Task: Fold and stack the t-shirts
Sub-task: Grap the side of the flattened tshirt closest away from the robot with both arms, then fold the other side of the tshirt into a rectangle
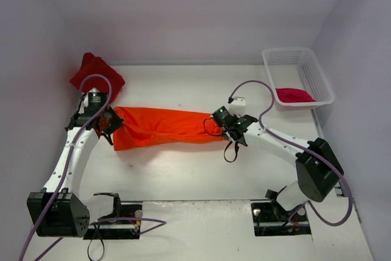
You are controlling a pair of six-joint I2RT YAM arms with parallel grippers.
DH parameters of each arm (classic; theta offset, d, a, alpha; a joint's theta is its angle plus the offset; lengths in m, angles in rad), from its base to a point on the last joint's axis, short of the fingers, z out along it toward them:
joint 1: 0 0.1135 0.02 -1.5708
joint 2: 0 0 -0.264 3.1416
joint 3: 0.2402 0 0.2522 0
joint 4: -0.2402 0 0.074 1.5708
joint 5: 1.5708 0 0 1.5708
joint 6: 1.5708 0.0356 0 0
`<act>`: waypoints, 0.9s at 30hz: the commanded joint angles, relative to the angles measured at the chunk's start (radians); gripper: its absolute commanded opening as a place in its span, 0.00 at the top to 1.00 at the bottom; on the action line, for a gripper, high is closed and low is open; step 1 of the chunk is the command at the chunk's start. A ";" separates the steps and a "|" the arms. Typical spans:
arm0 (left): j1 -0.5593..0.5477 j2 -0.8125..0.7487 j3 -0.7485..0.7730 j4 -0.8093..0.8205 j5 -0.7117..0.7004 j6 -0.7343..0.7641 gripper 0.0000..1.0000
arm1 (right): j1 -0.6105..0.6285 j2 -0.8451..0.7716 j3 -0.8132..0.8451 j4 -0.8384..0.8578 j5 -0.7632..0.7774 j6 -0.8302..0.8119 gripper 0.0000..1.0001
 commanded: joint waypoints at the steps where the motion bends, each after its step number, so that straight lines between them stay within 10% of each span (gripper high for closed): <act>1: 0.011 0.025 0.073 0.071 -0.004 -0.009 1.00 | -0.014 0.029 0.056 0.038 0.033 -0.020 1.00; 27: 0.011 0.212 0.177 0.131 -0.004 -0.003 1.00 | -0.077 0.051 0.113 0.064 0.018 -0.092 1.00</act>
